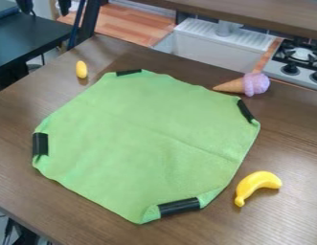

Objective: Folded the cloth from left to right

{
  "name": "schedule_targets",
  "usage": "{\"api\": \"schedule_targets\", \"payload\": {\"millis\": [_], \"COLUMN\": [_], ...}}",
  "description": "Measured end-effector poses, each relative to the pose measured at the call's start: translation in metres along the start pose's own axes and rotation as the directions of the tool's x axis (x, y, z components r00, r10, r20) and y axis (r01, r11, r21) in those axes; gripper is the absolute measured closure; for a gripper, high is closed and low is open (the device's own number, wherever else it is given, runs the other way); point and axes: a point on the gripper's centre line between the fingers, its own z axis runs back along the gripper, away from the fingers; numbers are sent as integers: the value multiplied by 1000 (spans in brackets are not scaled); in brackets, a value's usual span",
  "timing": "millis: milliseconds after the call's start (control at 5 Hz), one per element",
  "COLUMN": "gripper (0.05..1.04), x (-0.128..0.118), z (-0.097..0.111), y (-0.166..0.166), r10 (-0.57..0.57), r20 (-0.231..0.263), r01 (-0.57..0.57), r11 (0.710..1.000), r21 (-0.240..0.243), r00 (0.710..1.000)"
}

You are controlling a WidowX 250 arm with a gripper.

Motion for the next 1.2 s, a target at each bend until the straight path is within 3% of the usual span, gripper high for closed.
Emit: {"api": "schedule_targets", "payload": {"millis": [200,400,600,800,1000,1200], "gripper": [83,83,83,83,83,83], "x": [-4,4,2,5,4,5], "z": [-16,-27,-48,-54,-67,-70], "y": [-2,-15,-15,-24,-28,-49], "r10": [-9,-181,-332,-517,-660,-768], "r20": [-37,45,11,73,77,148], "r01": [9,184,330,519,653,776], "r11": [1000,979,932,824,711,582], "r21": [-10,-85,-151,-229,-261,-241], "r00": [999,982,943,853,748,622]}}
